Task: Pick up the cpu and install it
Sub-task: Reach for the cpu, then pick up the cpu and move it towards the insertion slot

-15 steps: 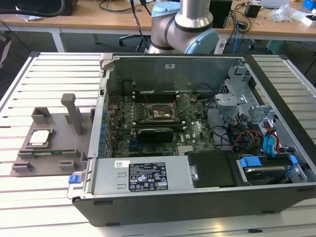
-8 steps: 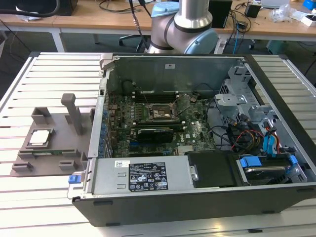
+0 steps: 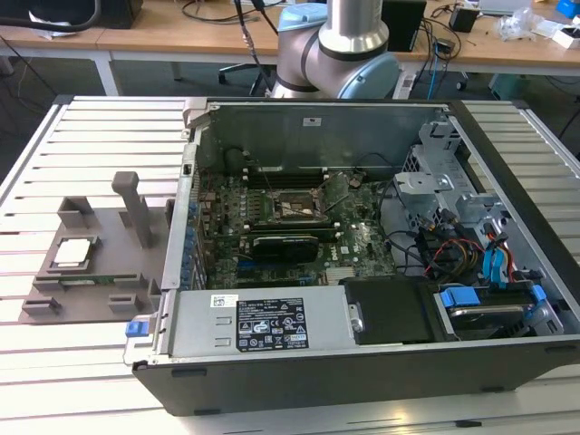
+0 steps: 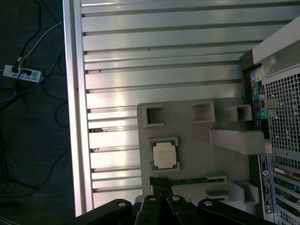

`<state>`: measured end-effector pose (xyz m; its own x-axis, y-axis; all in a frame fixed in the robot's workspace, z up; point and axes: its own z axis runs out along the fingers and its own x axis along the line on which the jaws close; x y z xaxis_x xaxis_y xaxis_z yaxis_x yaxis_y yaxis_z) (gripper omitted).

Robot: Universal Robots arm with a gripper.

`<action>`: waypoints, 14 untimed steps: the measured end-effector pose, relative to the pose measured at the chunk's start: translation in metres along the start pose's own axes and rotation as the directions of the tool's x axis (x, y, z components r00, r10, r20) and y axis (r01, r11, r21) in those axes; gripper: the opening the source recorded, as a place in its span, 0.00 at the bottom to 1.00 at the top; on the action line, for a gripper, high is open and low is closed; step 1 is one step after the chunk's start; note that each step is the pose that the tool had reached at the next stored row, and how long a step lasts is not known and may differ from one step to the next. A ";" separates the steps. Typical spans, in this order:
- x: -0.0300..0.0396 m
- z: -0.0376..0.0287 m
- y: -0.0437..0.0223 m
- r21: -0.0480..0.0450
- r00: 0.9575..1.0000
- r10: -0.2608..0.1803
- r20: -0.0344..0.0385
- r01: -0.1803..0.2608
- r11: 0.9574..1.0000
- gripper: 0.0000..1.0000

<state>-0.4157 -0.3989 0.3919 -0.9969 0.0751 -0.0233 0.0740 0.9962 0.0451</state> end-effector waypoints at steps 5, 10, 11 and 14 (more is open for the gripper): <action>0.0003 0.0000 0.0000 0.000 1.000 0.000 0.000 0.000 1.000 0.11; 0.0003 0.0000 0.0000 0.000 1.000 0.000 0.000 0.000 1.000 0.11; 0.0004 0.0000 0.0000 0.000 1.000 0.000 0.000 0.000 1.000 0.11; 0.0004 0.0000 0.0000 0.000 1.000 0.000 0.000 0.000 1.000 0.11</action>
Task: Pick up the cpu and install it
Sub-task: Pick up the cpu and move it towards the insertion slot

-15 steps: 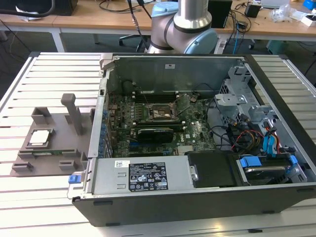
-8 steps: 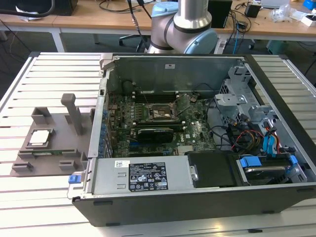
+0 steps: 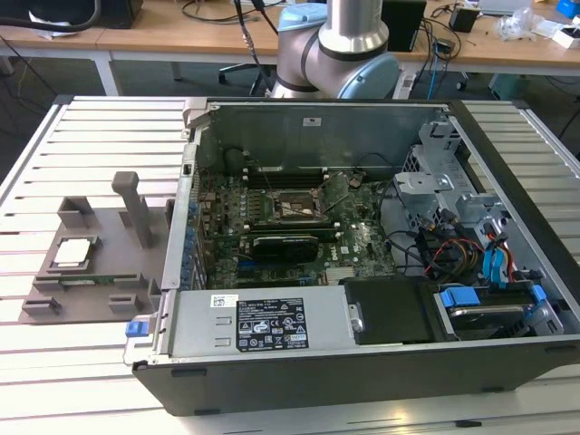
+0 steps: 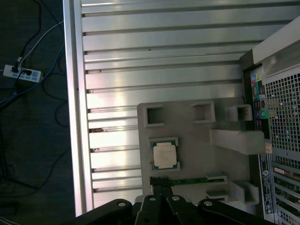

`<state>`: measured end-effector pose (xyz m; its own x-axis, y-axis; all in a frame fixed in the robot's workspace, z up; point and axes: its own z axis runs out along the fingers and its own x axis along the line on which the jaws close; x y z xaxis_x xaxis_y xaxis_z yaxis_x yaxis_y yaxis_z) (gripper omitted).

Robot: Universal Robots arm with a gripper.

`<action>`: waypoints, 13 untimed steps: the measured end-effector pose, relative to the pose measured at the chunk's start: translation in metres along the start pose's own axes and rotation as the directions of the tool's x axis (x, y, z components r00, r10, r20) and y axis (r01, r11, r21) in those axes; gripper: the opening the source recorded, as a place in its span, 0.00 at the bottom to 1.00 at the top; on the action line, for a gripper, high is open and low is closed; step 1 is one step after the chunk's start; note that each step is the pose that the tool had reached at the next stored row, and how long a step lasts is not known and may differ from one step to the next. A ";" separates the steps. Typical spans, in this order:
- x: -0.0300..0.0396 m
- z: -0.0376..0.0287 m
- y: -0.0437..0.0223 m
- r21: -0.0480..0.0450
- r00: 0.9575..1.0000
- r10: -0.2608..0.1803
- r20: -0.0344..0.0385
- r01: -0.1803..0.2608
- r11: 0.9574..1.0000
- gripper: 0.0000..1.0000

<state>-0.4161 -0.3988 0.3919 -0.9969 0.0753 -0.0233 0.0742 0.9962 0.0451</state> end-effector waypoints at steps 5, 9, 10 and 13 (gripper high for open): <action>0.0001 0.0000 0.0000 0.000 1.000 0.000 0.000 0.000 1.000 0.11; 0.0002 0.0000 0.0000 0.000 1.000 0.000 0.000 0.000 1.000 0.11; 0.0002 0.0000 0.0000 0.000 1.000 0.000 0.000 0.000 1.000 0.17; 0.0002 0.0000 0.0000 0.000 1.000 0.000 0.000 0.000 1.000 0.42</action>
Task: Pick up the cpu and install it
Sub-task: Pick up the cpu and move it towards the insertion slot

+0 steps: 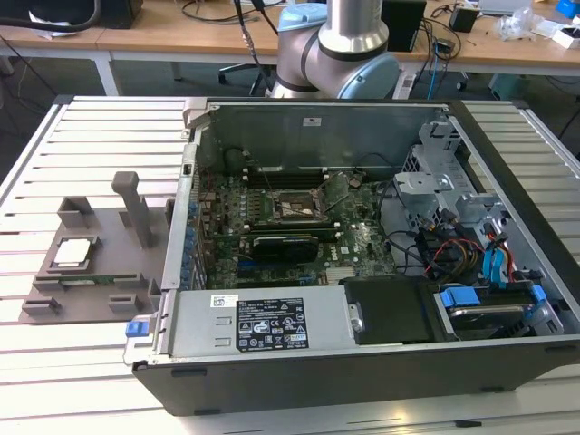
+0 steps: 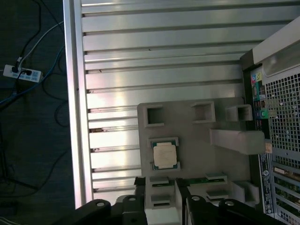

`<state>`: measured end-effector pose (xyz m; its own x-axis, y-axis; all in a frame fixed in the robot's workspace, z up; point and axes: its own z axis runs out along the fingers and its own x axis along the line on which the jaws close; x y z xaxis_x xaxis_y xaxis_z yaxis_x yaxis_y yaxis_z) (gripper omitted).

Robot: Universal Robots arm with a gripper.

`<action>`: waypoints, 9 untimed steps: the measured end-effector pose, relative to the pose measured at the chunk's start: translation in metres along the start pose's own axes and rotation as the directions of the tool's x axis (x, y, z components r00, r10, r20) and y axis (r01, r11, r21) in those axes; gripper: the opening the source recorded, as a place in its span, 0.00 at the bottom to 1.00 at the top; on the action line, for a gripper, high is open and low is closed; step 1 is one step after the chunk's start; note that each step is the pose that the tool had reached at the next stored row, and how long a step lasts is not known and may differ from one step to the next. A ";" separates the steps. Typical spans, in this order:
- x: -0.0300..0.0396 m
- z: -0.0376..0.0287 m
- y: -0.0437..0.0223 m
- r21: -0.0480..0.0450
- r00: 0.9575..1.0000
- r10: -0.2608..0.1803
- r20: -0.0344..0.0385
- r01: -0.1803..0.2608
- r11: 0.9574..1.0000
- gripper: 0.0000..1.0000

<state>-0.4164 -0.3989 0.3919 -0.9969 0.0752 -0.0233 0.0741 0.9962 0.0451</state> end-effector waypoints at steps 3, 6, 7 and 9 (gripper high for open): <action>0.0001 0.0000 0.0000 0.000 1.000 0.000 0.000 0.000 1.000 0.54; 0.0001 0.0000 0.0000 0.000 1.000 0.000 0.000 0.000 1.000 0.66; 0.0001 0.0000 0.0000 0.000 1.000 0.000 0.000 0.000 1.000 0.66; 0.0001 0.0000 0.0000 0.000 1.000 0.000 0.000 0.000 1.000 0.66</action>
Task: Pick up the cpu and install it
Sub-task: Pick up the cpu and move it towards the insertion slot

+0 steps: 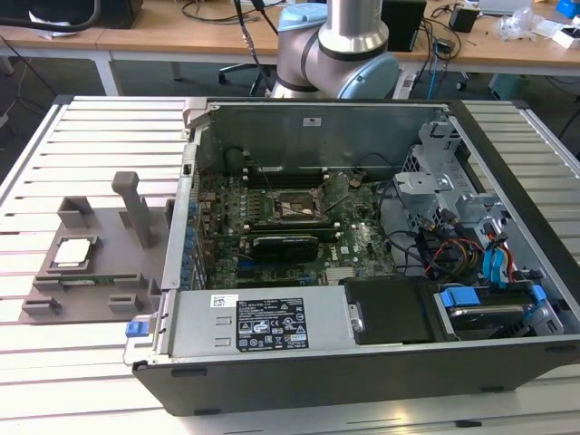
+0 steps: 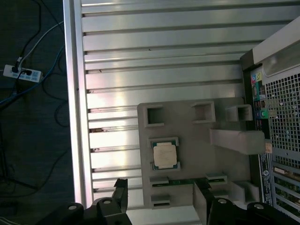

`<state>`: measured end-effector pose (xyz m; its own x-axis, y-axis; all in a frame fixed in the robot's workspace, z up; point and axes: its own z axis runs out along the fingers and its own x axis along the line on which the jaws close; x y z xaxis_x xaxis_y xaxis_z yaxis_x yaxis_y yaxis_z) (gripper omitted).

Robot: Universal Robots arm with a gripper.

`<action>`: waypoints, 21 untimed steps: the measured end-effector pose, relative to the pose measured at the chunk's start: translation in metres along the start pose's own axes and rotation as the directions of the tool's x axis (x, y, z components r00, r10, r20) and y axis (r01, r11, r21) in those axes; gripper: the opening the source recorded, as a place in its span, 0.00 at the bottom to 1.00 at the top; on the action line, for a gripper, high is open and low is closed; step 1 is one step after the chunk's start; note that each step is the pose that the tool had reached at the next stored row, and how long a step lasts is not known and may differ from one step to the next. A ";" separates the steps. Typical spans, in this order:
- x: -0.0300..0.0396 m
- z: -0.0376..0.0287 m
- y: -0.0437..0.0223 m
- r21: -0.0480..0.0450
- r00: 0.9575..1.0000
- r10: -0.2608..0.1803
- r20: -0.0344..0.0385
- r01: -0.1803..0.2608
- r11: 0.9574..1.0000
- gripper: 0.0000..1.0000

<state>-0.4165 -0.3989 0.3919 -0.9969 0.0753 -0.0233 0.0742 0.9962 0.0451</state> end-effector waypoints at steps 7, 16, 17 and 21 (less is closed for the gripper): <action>0.0001 0.0032 -0.0001 0.000 1.000 0.000 0.000 0.000 1.000 0.66; 0.0002 0.0076 -0.0003 0.000 1.000 0.000 0.000 0.000 1.000 0.66; 0.0002 0.0081 -0.0004 0.000 1.000 0.000 0.000 0.000 1.000 0.66; 0.0002 0.0100 -0.0005 0.000 1.000 0.000 0.000 0.000 1.000 0.66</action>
<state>-0.4165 -0.3989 0.3819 -0.9969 0.0753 -0.0233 0.0742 0.9962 0.0451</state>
